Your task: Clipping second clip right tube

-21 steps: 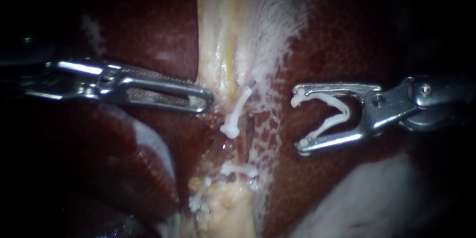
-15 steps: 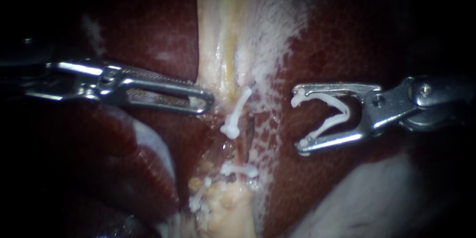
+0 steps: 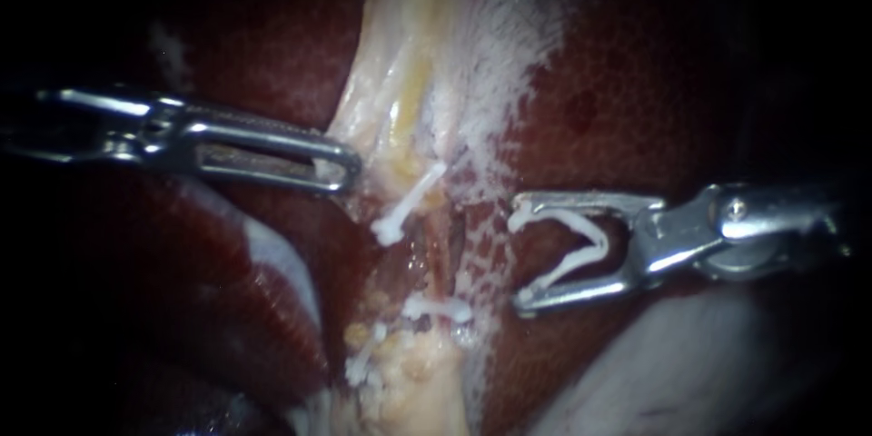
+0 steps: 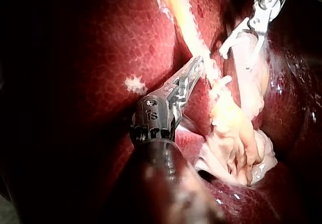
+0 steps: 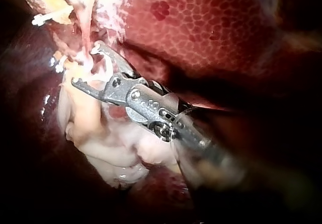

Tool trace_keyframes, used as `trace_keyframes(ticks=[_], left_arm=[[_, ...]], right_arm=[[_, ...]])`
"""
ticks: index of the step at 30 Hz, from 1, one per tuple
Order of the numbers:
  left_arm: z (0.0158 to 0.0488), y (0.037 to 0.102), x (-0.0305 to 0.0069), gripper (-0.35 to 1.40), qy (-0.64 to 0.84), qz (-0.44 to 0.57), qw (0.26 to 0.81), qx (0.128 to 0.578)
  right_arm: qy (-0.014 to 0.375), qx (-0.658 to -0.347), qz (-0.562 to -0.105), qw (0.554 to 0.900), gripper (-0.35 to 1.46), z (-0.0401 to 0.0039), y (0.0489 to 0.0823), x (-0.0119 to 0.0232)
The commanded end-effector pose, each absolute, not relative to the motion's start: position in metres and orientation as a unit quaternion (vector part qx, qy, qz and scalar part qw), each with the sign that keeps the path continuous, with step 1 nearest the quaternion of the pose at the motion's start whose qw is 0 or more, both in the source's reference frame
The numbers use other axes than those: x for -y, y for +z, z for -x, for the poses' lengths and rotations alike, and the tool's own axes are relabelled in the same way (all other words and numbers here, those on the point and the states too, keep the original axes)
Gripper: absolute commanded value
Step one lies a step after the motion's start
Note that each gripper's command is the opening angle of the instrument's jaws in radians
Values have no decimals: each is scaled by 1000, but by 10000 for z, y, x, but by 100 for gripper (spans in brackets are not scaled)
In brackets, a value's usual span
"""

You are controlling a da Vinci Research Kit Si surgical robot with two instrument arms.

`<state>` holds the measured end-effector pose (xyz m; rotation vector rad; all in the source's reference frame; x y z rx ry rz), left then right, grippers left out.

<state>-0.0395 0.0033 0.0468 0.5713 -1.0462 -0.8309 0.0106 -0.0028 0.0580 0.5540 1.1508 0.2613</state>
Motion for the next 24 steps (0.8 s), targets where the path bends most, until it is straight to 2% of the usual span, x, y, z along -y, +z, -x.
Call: trace_keyframes(ticks=[1, 9, 17, 24], left_arm=[[392, 462, -34, -33, -379, -258, 747, 481], [387, 413, -34, -33, -376, -248, 741, 499], [391, 392, -26, -33, -375, -243, 740, 502], [390, 392, -26, -33, -376, -242, 739, 503]], right_arm=[[127, -534, -261, 794, 60, -110, 583, 31], [180, -517, -296, 783, 60, -140, 601, 43], [188, -510, -324, 774, 58, -164, 608, 43], [193, -508, -327, 774, 59, -181, 613, 50]])
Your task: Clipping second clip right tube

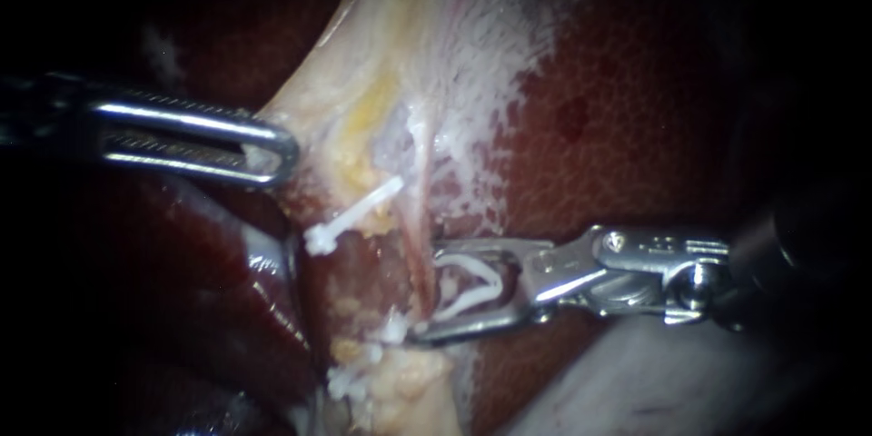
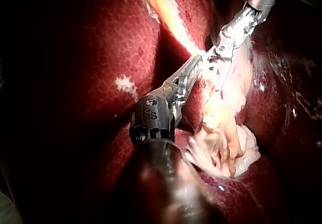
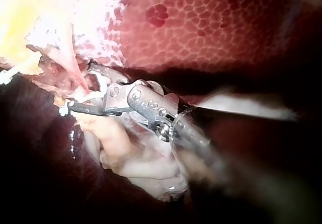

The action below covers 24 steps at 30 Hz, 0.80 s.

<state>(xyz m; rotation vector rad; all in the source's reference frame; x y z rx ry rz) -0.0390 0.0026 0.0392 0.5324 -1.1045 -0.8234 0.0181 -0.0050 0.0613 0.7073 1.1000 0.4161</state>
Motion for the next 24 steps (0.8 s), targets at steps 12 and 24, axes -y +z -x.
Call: trace_keyframes(ticks=[12, 24], left_arm=[[390, 394, -27, -33, -375, -242, 740, 503], [390, 394, -27, -33, -375, -242, 740, 503]], right_arm=[[184, -504, -350, 768, 57, -192, 604, 61], [160, -500, -382, 760, 51, -193, 597, 67]])
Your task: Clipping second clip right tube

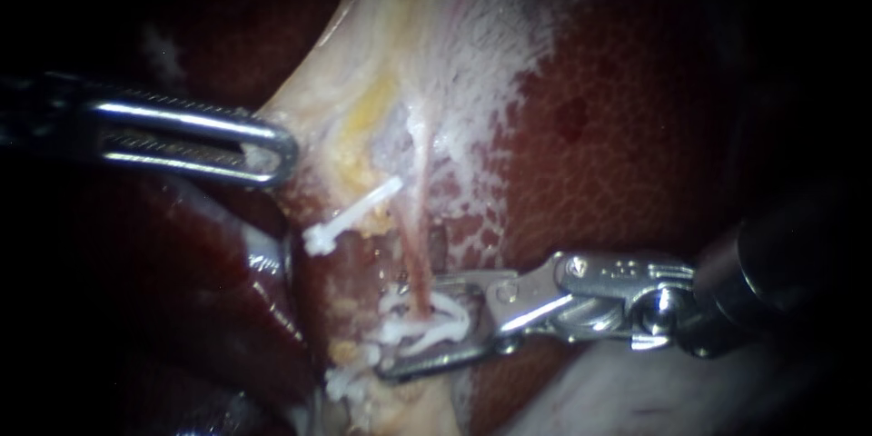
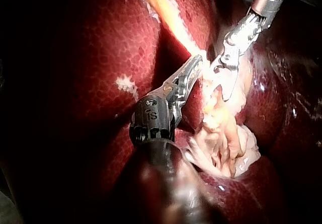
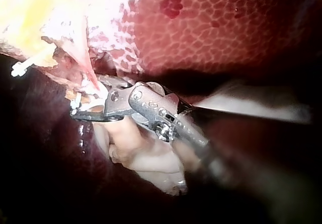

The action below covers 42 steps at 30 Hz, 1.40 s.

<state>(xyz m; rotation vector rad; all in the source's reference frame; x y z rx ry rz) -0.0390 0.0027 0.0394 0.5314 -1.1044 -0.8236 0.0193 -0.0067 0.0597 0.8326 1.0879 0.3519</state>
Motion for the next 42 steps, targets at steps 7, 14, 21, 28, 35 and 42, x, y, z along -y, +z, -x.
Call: trace_keyframes(ticks=[7, 14, 21, 28, 35, 42], left_arm=[[390, 394, -26, -33, -375, -242, 740, 504], [390, 394, -26, -33, -375, -242, 740, 504], [390, 394, -26, -33, -375, -242, 740, 504], [390, 394, -26, -33, -375, -242, 740, 504], [390, 395, -26, -33, -375, -242, 740, 504], [391, 395, -26, -33, -375, -242, 740, 504]], right_arm=[[141, -499, -399, 757, 43, -191, 597, 66], [148, -500, -389, 759, 35, -188, 605, 59], [178, -497, -378, 760, -19, -178, 614, 52], [211, -499, -351, 764, -35, -168, 623, 44], [215, -500, -348, 764, -35, -166, 623, 46], [215, -500, -348, 764, -35, -167, 624, 47]])
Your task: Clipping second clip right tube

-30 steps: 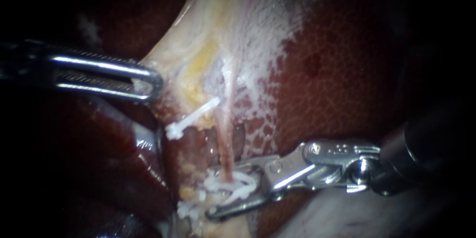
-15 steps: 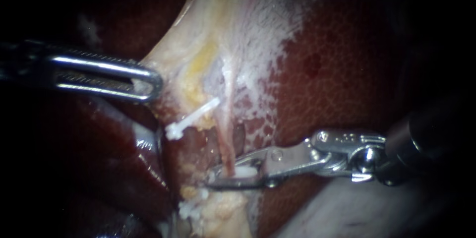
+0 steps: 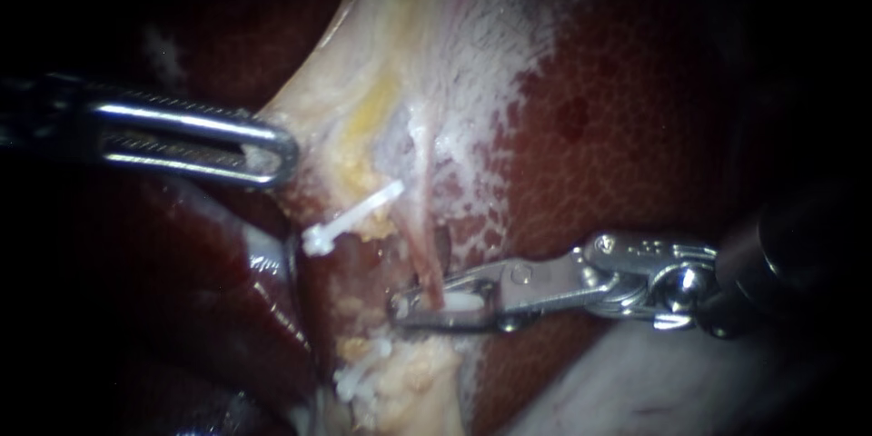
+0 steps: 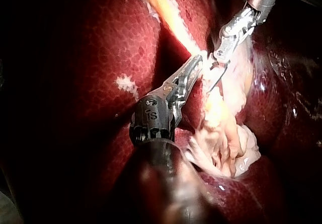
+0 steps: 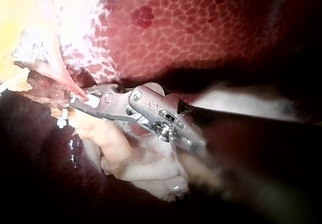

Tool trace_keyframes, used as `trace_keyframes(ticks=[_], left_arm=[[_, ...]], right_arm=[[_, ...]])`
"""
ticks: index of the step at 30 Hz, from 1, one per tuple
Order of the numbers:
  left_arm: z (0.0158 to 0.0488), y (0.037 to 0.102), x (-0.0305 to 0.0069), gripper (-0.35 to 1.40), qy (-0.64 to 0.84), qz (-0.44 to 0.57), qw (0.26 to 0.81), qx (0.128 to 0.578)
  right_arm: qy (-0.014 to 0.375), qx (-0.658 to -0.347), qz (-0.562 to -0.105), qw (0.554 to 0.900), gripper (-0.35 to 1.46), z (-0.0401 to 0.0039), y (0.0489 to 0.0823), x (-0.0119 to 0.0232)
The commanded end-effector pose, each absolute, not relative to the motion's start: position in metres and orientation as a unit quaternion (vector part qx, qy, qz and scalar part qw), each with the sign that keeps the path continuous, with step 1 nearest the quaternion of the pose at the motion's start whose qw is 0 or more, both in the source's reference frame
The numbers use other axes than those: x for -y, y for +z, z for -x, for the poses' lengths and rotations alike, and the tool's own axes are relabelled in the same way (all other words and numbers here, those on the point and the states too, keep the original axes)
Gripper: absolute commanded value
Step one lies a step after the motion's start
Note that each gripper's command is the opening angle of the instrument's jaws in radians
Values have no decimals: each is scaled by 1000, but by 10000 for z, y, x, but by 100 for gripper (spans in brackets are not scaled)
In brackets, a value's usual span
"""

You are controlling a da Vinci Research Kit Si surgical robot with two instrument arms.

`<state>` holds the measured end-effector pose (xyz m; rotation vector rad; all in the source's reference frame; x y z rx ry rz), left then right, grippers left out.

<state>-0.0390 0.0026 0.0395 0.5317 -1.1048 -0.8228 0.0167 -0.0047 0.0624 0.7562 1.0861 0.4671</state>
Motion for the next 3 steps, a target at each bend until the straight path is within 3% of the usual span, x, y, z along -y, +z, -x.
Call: trace_keyframes(ticks=[1, 3], left_arm=[[390, 395, -26, -33, -375, -242, 740, 504], [391, 395, -26, -33, -375, -242, 740, 504]], right_arm=[[215, -500, -348, 764, -35, -167, 624, 47], [215, -500, -348, 764, -35, -167, 624, 47]])
